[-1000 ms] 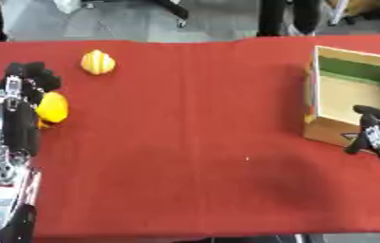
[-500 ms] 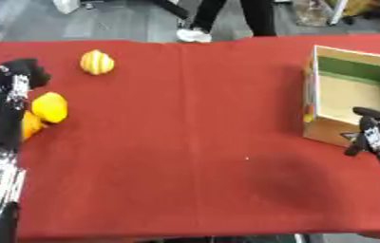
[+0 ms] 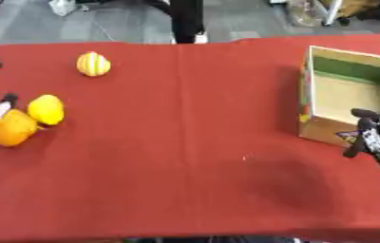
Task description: Pick up the objects with one hand, pass them to the other hand, and then place them into the box on the other side of the table.
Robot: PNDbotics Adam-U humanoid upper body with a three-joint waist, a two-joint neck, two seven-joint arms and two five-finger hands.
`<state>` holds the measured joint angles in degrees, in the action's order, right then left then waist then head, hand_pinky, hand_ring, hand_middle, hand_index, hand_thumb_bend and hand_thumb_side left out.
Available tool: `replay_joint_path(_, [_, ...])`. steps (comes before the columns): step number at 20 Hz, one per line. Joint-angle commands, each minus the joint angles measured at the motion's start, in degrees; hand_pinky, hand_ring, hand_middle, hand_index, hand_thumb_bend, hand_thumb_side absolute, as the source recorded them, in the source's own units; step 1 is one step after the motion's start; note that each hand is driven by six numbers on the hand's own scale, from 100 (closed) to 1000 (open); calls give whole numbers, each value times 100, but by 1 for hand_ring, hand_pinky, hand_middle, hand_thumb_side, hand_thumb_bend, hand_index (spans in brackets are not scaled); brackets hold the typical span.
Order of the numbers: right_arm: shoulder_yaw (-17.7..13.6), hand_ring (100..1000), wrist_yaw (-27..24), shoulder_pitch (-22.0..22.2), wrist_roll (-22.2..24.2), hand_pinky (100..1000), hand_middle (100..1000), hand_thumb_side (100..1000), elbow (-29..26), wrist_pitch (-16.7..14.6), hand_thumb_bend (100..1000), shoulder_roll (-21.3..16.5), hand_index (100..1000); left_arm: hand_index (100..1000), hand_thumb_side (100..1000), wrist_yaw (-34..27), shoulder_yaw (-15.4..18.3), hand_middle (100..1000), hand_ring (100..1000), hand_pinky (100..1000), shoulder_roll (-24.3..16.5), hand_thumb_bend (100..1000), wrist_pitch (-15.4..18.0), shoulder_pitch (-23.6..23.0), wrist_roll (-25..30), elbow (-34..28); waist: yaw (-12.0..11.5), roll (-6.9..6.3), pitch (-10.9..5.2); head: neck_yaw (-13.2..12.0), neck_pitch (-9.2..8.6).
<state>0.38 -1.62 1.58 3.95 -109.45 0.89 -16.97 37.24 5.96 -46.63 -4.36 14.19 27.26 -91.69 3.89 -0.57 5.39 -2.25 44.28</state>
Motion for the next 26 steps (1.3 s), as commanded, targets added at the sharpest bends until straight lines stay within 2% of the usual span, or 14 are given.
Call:
replay_joint_path(1, [-5,377,5,-18,18,461,338,611,-64,-3,100,-115,814,798,217,414,-76,675,667,761,-482,450,-6,203,819,202,9,-63,-166,-17,-16])
replay_joint_path(6, [0,377,4,-17,21,461,338,613,-60,8,100,-106,814,802,235,580,-200,675,666,758,-509,463,42,382,1408,586,30,-62,-149,-11,-16])
replay_joint_path(11, [14,377,10,-12,31,462,338,615,-56,17,100,-93,815,814,240,857,-305,682,670,755,-440,495,28,524,1468,1003,38,-58,-126,-12,-16])
replay_joint_path(17, [22,377,11,-13,43,462,338,616,-56,21,100,-81,815,803,197,1048,-413,668,655,747,-188,444,62,635,890,1440,55,-55,-116,-9,-16])
replay_joint_path(23, [21,377,4,-30,42,462,339,618,-56,25,100,-70,815,795,176,1032,-488,658,645,742,51,414,96,558,356,1583,82,-59,-102,0,-16])
replay_joint_path(26, [22,378,3,-34,44,463,339,619,-52,29,100,-66,815,761,169,1048,-505,621,615,728,125,371,89,511,111,1641,88,-62,-96,3,-16])
